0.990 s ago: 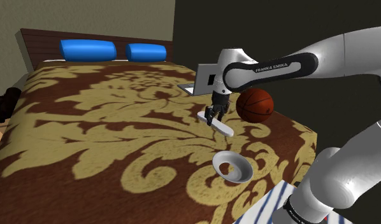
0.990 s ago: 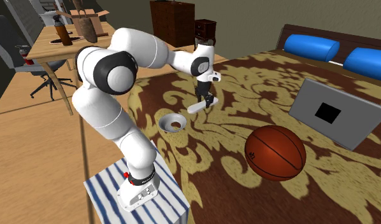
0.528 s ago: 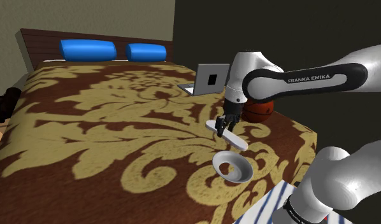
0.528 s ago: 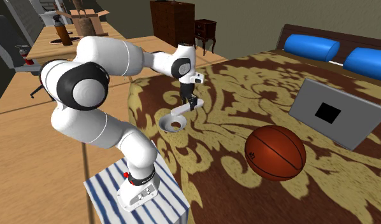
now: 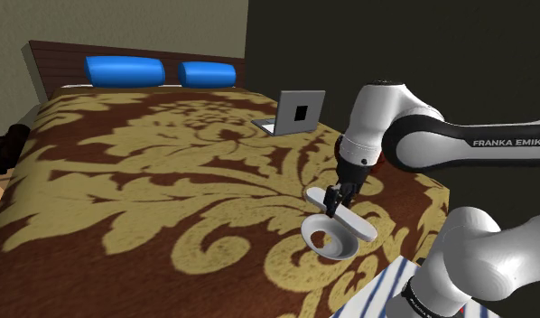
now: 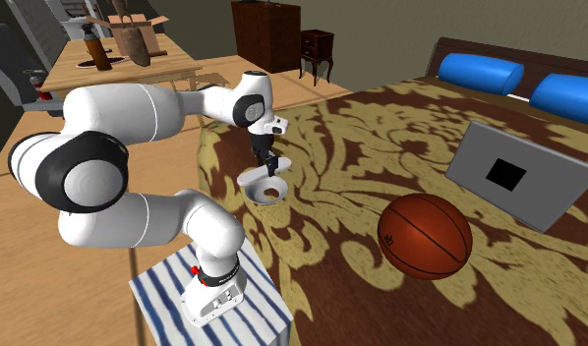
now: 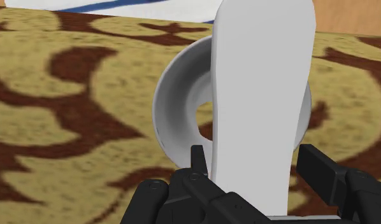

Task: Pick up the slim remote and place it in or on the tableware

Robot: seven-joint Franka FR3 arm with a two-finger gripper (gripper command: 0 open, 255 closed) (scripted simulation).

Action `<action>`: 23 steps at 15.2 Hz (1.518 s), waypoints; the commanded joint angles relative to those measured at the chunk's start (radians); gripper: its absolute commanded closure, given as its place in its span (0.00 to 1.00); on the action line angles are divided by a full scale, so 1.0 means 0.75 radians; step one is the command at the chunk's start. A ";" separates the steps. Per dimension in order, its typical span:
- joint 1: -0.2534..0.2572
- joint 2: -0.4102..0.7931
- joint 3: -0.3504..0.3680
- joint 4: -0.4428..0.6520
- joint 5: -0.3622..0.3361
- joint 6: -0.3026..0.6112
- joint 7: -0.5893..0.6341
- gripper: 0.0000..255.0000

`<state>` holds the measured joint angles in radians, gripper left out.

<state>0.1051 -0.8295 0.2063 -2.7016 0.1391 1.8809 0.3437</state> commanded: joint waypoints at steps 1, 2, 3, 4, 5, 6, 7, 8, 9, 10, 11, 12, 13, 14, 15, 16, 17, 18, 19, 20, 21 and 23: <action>0.012 -0.011 0.016 -0.031 0.015 0.021 0.015 1.00; 0.014 -0.008 0.019 -0.047 0.018 0.040 0.015 1.00; 0.015 -0.004 0.022 -0.063 0.020 0.060 0.015 1.00; 0.016 0.001 0.024 -0.079 0.023 0.080 0.015 1.00; 0.017 0.006 0.028 -0.094 0.026 0.100 0.015 1.00; 0.018 0.012 0.031 -0.109 0.029 0.121 0.015 1.00; 0.019 0.018 0.034 -0.124 0.032 0.142 0.015 1.00; 0.020 0.025 0.037 -0.138 0.035 0.163 0.015 1.00; 0.021 0.032 0.040 -0.153 0.037 0.185 0.015 1.00; 0.022 0.040 0.043 -0.167 0.040 0.206 0.015 1.00; 0.023 0.048 0.047 -0.180 0.043 0.229 0.015 1.00; 0.024 0.057 0.050 -0.194 0.046 0.251 0.015 1.00; 0.025 0.067 0.054 -0.207 0.049 0.274 0.016 1.00; 0.026 0.076 0.057 -0.219 0.052 0.294 0.016 1.00; 0.026 0.076 0.057 -0.219 0.052 0.294 0.016 1.00; 0.026 0.076 0.057 -0.219 0.052 0.294 0.016 1.00; 0.026 0.076 0.057 -0.219 0.052 0.294 0.016 1.00; 0.026 0.076 0.056 -0.219 0.052 0.294 0.016 1.00; 0.027 0.076 0.056 -0.219 0.052 0.294 0.016 1.00; 0.027 0.076 0.056 -0.219 0.052 0.294 0.016 1.00; 0.027 0.076 0.056 -0.219 0.052 0.294 0.016 1.00; 0.027 0.076 0.057 -0.219 0.052 0.295 0.017 0.00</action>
<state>0.1251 -0.7728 0.2484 -2.8649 0.1774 2.1021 0.3559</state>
